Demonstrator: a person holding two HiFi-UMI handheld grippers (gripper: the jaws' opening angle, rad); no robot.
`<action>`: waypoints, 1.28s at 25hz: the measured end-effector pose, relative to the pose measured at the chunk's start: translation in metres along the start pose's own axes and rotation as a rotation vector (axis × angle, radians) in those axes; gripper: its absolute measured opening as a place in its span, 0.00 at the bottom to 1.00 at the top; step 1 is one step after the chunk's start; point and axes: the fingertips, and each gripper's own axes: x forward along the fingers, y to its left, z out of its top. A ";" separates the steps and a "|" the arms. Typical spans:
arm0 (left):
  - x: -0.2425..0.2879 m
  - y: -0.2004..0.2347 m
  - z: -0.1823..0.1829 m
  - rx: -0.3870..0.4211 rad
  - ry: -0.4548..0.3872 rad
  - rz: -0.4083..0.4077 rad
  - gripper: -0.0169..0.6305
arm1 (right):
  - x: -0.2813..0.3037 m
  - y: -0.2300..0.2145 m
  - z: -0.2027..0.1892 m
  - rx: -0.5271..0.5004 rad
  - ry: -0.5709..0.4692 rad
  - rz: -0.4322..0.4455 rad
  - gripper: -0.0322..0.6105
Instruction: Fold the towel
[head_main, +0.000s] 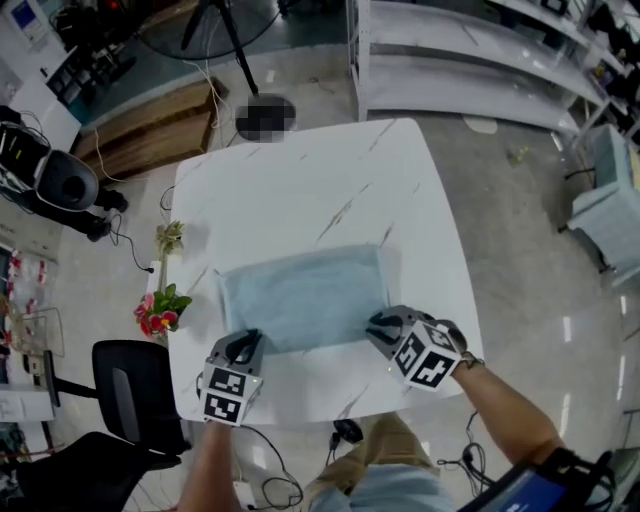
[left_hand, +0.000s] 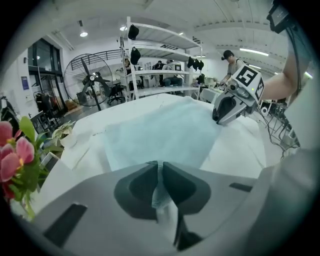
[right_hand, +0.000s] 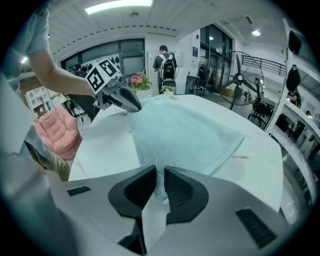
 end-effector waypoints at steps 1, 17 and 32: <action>-0.004 -0.001 0.003 -0.012 -0.007 0.003 0.09 | -0.002 0.001 0.001 0.007 0.002 0.010 0.16; -0.029 -0.005 0.081 -0.085 -0.092 -0.018 0.09 | -0.035 -0.080 0.001 0.824 -0.151 0.126 0.55; 0.008 -0.024 0.073 -0.050 -0.163 -0.218 0.09 | 0.012 -0.074 0.010 1.078 -0.067 0.179 0.16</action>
